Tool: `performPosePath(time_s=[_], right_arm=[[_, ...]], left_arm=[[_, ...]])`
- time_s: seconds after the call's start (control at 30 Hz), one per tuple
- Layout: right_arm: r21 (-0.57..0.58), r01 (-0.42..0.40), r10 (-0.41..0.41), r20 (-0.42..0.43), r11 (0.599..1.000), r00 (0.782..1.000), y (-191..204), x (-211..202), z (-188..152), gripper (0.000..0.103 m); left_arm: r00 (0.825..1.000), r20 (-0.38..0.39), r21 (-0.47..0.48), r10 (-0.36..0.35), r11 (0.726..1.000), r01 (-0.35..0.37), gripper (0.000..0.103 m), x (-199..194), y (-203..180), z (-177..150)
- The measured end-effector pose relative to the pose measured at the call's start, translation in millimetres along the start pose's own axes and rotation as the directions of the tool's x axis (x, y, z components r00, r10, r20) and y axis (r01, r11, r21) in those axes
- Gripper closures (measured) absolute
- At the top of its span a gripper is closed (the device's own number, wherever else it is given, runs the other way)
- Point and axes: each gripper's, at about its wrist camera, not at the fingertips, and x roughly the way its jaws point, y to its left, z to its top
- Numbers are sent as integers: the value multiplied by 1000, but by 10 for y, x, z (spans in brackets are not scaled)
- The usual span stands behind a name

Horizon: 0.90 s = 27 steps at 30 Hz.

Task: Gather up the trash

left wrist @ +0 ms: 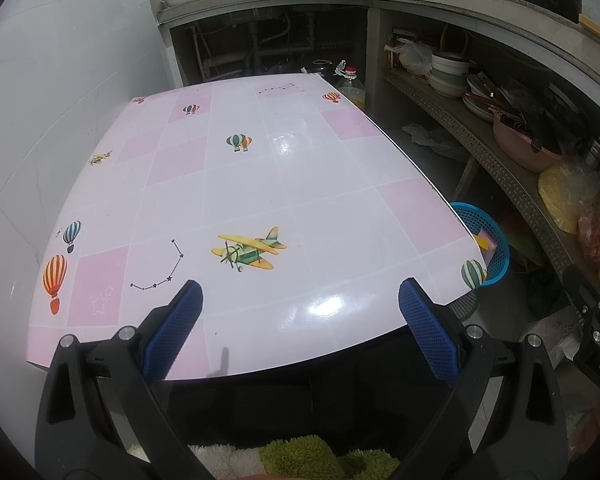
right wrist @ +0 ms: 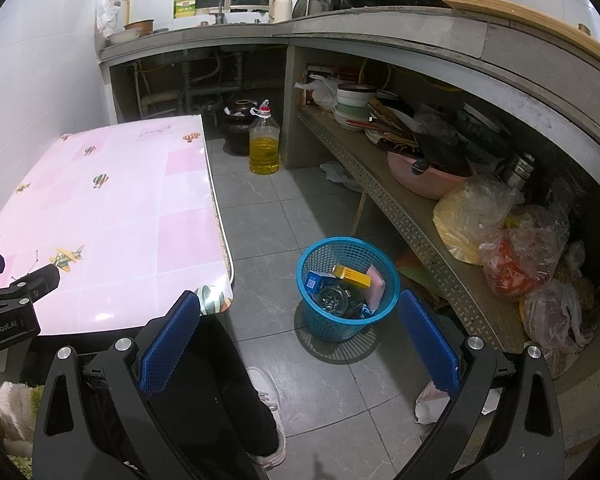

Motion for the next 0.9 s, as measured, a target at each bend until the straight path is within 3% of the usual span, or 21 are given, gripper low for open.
performPosePath(time_s=[0.9], right_arm=[[0,-4,4,-6,1000,1000,49,13,-25,6]], left_arm=[[1000,-11,2,-5,1000,5,9,23,-22,-42]])
